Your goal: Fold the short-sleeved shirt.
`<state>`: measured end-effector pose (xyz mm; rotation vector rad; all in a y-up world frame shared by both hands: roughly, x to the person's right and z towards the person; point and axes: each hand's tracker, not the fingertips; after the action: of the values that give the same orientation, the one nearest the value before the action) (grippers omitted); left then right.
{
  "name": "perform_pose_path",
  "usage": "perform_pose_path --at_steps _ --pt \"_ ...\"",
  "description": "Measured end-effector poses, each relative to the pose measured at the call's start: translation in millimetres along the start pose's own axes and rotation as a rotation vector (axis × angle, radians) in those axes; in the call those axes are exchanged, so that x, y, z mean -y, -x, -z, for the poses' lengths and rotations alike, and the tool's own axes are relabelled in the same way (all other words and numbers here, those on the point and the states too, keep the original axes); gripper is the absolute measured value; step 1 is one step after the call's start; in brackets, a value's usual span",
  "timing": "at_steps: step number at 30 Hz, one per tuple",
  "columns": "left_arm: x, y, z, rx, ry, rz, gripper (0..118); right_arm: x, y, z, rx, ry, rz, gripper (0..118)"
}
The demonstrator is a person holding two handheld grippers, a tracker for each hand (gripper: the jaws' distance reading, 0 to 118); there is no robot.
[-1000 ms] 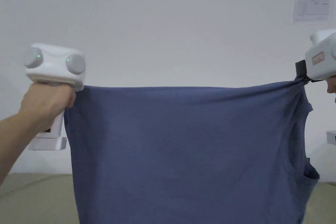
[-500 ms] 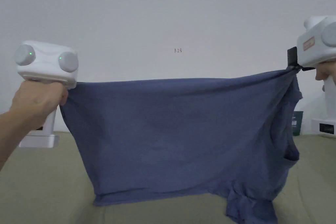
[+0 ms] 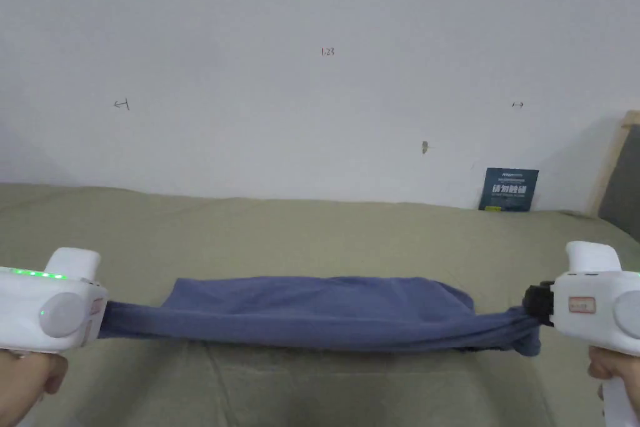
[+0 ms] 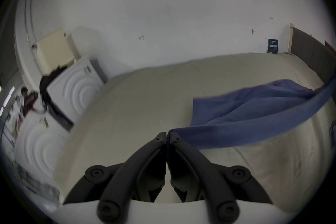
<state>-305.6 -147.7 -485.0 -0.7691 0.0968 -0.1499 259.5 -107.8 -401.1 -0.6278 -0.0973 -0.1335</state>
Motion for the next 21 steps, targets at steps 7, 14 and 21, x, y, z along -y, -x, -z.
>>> perform_pose_path --at_steps 7,14,21 --pt "117 18 -36 0.032 0.069 -0.042 1 121 -19 -50 -0.025 0.094 0.023 3" --pt "195 32 -80 0.035 0.109 -0.056 1 216 -39 -95 -0.038 0.199 0.087 3" --pt "243 42 -120 0.079 0.155 -0.097 1 262 -54 -130 -0.046 0.240 0.084 3"
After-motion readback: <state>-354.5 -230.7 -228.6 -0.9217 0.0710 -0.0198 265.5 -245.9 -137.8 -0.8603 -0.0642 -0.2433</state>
